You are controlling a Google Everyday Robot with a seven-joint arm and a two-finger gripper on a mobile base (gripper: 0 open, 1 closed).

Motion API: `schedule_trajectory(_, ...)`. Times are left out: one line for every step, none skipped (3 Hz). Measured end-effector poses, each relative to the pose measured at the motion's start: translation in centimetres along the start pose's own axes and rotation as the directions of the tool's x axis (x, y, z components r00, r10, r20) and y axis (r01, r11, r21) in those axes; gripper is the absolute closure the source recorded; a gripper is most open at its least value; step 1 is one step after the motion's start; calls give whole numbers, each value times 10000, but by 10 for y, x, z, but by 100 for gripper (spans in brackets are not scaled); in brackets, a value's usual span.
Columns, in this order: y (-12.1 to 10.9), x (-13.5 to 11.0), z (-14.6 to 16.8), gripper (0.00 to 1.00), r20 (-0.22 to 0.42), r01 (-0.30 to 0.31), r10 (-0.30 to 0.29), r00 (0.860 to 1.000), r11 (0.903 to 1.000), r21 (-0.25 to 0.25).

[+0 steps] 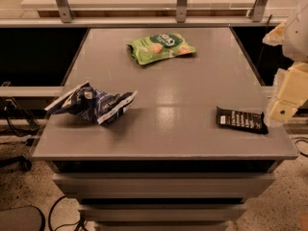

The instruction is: Move rxbar chocolate near green rice chip bag

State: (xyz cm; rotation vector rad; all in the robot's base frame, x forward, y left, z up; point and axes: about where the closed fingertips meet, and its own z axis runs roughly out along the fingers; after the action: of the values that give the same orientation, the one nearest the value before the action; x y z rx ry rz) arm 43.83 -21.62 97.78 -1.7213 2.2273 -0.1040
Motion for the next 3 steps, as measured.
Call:
schedule_trajectory(0, 0, 0, 0, 1, 0, 0, 10000, 10000, 2)
schedule_trajectory(0, 0, 1, 0, -96, 56, -56, 9999, 10000, -25)
schedule_trajectory(0, 3, 20, 0, -215, 519, -527, 9984, 9980, -365)
